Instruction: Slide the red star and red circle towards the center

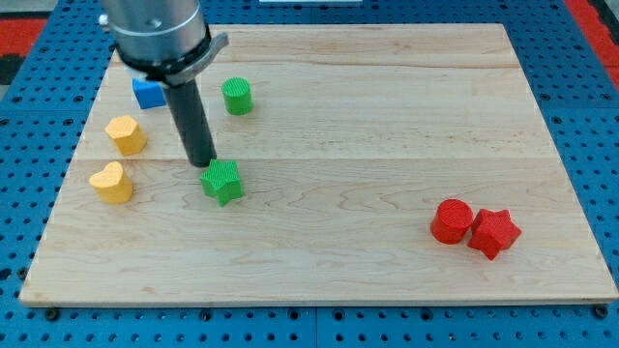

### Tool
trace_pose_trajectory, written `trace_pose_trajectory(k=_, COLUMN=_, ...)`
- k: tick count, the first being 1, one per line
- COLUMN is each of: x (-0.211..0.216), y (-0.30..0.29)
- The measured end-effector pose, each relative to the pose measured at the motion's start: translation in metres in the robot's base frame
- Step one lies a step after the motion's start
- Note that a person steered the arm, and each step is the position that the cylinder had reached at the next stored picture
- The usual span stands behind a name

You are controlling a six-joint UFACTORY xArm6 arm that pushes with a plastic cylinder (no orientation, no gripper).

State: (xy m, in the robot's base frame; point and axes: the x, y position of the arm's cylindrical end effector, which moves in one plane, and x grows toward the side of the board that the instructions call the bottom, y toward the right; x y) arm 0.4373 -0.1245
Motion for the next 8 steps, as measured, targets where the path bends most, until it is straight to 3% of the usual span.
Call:
trace_pose_trajectory(k=1, x=0.013, y=0.040)
trace_pose_trajectory(k=2, x=0.047, y=0.035)
trace_pose_trajectory(k=3, x=0.037, y=0.066)
trace_pose_trajectory(k=4, x=0.103, y=0.133)
trace_pose_trajectory(k=5, x=0.180, y=0.157)
trace_pose_trajectory(k=7, x=0.176, y=0.355)
trace_pose_trajectory(k=8, x=0.173, y=0.361)
